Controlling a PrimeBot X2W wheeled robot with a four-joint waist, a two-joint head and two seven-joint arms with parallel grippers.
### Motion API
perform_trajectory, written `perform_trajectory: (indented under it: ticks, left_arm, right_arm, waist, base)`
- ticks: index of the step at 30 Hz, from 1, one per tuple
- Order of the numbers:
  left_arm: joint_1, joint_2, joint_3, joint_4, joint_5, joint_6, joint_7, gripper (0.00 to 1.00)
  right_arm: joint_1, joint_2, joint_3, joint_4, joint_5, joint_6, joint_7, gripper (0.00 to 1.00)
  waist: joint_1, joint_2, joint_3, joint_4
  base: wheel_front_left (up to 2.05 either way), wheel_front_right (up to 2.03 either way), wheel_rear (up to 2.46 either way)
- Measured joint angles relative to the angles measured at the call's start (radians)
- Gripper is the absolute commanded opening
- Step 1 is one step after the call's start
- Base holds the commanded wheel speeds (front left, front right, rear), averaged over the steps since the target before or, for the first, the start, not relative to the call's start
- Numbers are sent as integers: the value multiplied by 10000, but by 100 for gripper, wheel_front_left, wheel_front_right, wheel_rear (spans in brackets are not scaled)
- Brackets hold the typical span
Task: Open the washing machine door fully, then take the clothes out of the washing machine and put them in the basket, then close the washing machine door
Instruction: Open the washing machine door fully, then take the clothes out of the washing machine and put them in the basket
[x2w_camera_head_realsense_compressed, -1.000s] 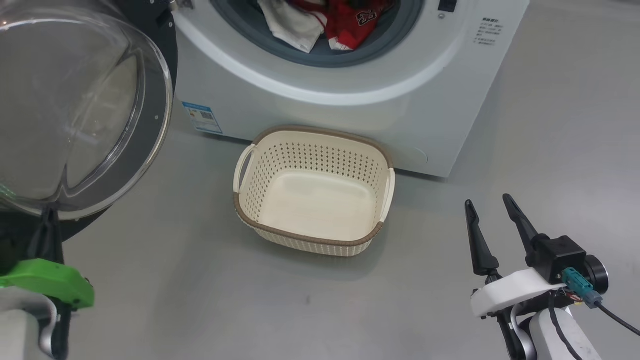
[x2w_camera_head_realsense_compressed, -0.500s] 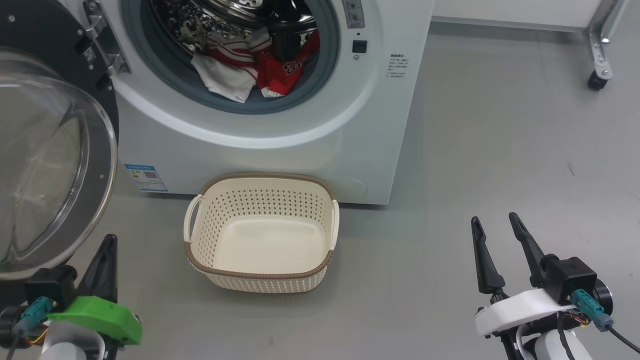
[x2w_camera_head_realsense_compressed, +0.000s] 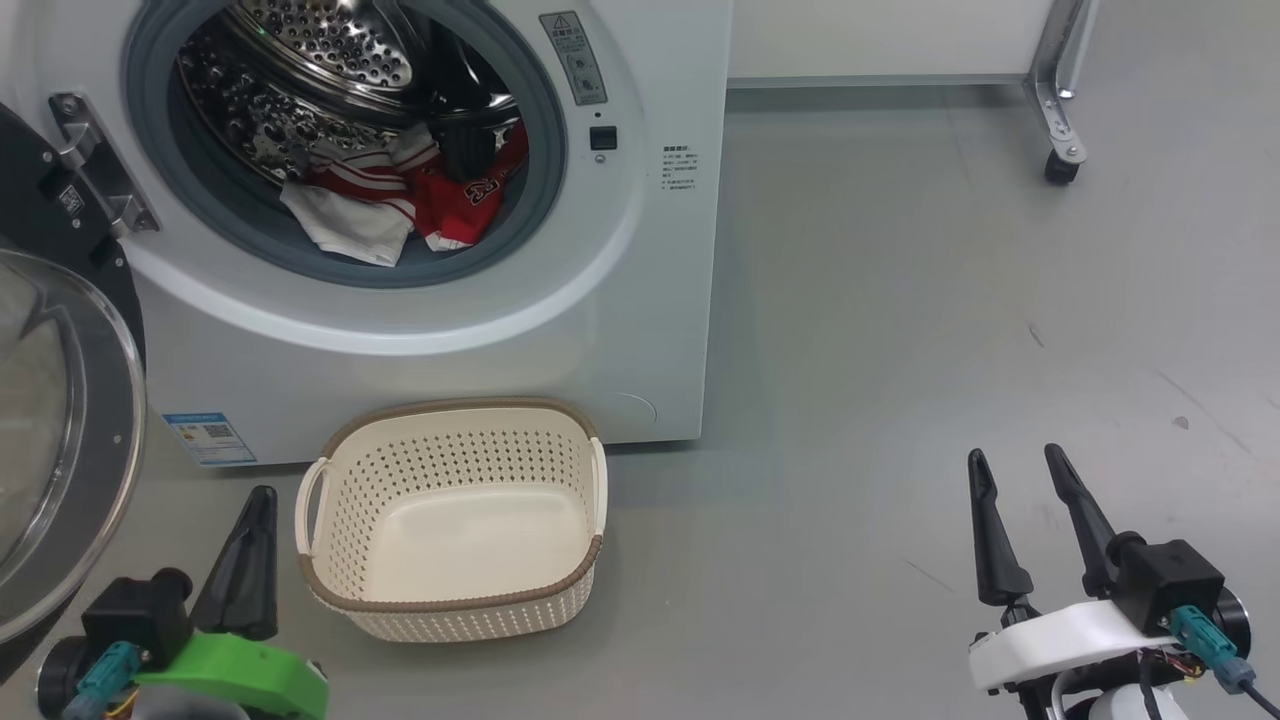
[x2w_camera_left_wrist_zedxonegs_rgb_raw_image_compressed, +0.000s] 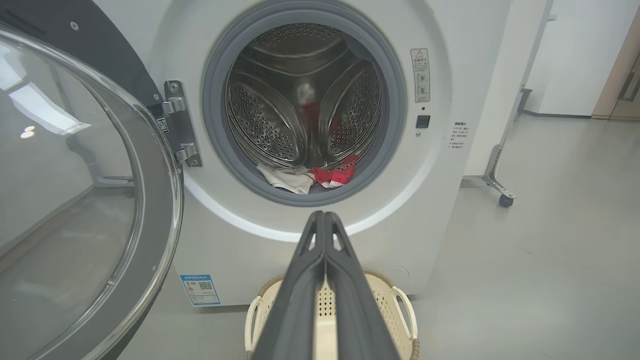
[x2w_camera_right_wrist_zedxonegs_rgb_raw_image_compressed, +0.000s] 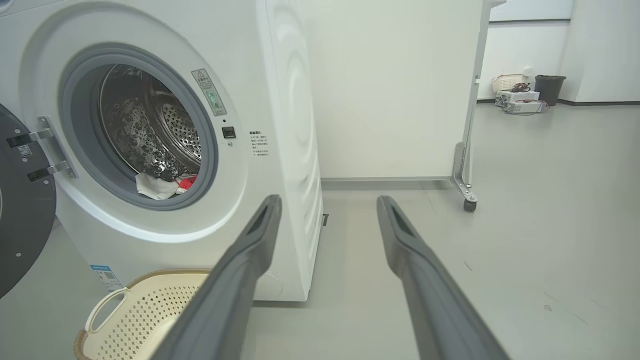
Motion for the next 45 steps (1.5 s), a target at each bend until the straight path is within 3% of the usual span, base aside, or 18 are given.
perform_trajectory:
  ticks: [1,2,3,4,45]
  left_arm:
    - [44,-56,-33,-36,0,0,0,0]
    - [86,-113,-29,-77,0,0,0,21]
    - [136,-182,-2,-159,0,0,0,78]
    - [167,-232,25,-207,-2,0,-6,100]
    - [938,-416,228,-1024,203,-2,-8,100]
  right_arm:
    - [43,2,-50,-59,0,0,0,100]
    - [84,2,-81,-92,0,-2,0,100]
    - [133,2,-105,-105,2,-2,0,100]
    - [158,4,-113,-107,4,-2,0,100]
    - [448,44,-207,-397,73,2,0,100]
  waist:
    - [0,0,-15,-45]
    - [0,0,-26,-77]
    - [0,0,-34,-97]
    - [0,0,-37,-110]
    - [0,0,3,89]
  base:
    - [0,0,0]
    - [0,0,0]
    - [0,0,0]
    - [0,0,0]
    - [0,0,0]
